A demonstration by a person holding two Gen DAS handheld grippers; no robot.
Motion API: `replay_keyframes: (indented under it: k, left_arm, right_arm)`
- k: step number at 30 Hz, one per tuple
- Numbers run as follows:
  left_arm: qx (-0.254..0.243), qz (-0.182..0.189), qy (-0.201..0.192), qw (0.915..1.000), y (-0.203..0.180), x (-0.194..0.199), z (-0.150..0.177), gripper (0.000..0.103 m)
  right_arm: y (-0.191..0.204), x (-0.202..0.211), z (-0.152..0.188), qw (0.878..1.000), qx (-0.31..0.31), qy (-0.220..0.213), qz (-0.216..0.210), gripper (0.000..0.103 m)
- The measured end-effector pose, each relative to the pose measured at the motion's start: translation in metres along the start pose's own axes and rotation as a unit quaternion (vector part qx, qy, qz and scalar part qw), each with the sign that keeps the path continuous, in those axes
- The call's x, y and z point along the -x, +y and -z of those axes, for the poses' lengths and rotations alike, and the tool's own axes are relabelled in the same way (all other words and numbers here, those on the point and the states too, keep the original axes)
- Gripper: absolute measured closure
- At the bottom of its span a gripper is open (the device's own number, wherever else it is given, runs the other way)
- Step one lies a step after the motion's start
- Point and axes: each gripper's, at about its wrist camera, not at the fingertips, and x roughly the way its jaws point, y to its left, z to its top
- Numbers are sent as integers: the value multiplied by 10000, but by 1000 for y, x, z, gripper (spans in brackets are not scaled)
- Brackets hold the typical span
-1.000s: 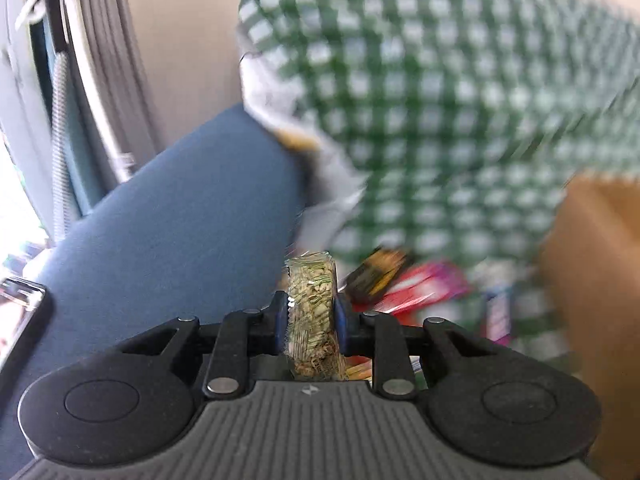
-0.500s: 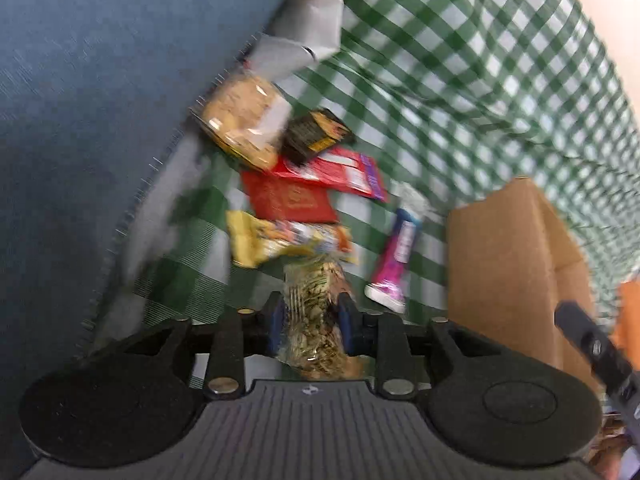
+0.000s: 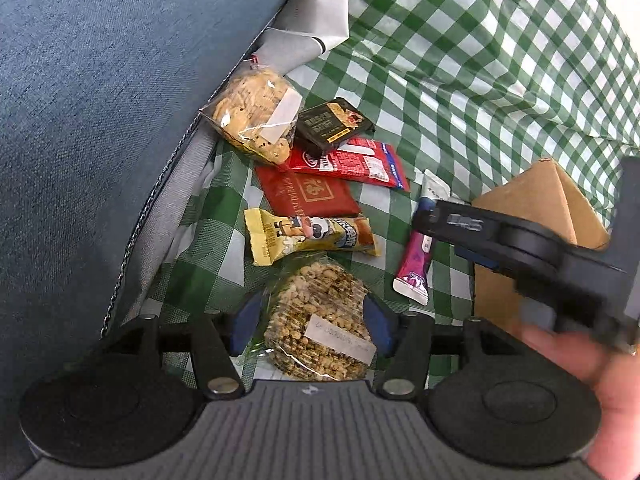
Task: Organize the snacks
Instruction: 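Grasp the purple-and-white tube pack with the right tool, then grasp the round clear nut pack with the left tool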
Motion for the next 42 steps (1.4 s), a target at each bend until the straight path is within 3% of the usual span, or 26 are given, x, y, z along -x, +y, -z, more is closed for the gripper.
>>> replay_keyframes:
  k: [4,6,9,11,13,15,17,20,21,25,27,28,30,31,32,34,35,36,38,41,42]
  left_arm:
    - [-19,-56,33,10000,-1,-1,-1,31]
    - [-30,-87,2,10000,-1,0,-1,31]
    - [-117,-93,-207,9997,-6,8,-1,31]
    - [-294,-51,-705,9971,-13,26,-2,31]
    - [-594,-164,-1594,9853,-23,57,0,31]
    - [-953,-638,-2739,9549,-34,92,9,29]
    - [-1214,-1409,-3724,9092,-42,120,20,22]
    - [-1198,-2723,-4465,8439,-44,142,26,18]
    - [-1109,-3127,-4528,8276,-41,145,25,17]
    - [-704,-4266,-4433,7852,-20,152,10,17]
    - [-603,-4506,-4393,7748,-11,156,5,15]
    - [-540,-4552,-4331,7760,-7,156,1,13]
    - [-490,-4480,-4013,7974,1,147,-14,10]
    - [-498,-4394,-3990,8033,3,142,-18,10]
    - [-551,-4179,-4218,8028,-1,145,-18,10]
    - [-845,-3525,-4985,7874,-21,162,-1,9]
    - [-1062,-3237,-5165,7856,-31,163,6,5]
    - [-1356,-2822,-5217,7936,-41,161,12,4]
    - [-2091,-1923,-4766,8319,-57,146,19,3]
    - [-2735,-1058,-3114,9039,-75,102,18,3]
    - [-2896,-908,-2482,9200,-79,84,18,3]
  right_arm:
    - [5,-31,-3,9993,138,268,233,48]
    - [3,-39,-2,9990,150,361,234,68]
    - [1,-34,1,9989,283,293,234,78]
    - [0,-26,5,9987,386,268,219,82]
    - [-1,-11,7,9987,434,171,185,82]
    - [-2,10,12,9987,491,46,104,82]
    - [-4,32,21,9983,585,-37,74,82]
    - [-7,59,38,9974,713,-13,-95,82]
    - [-7,68,45,9968,776,-22,-170,82]
    - [-10,95,71,9924,1146,27,-453,82]
    - [-12,107,84,9897,1301,96,-594,82]
    - [-14,113,90,9886,1363,107,-638,81]
    - [-16,122,101,9861,1500,105,-709,81]
    - [-17,124,106,9847,1583,98,-720,81]
    - [-17,125,112,9834,1664,94,-713,81]
    - [-21,123,119,9831,1675,188,-722,81]
    - [-23,120,121,9837,1616,255,-742,81]
    - [-25,117,123,9845,1574,295,-716,81]
    - [-27,113,125,9854,1552,316,-628,81]
    - [-29,106,126,9863,1541,375,-460,79]
    - [-30,104,128,9863,1542,404,-418,79]
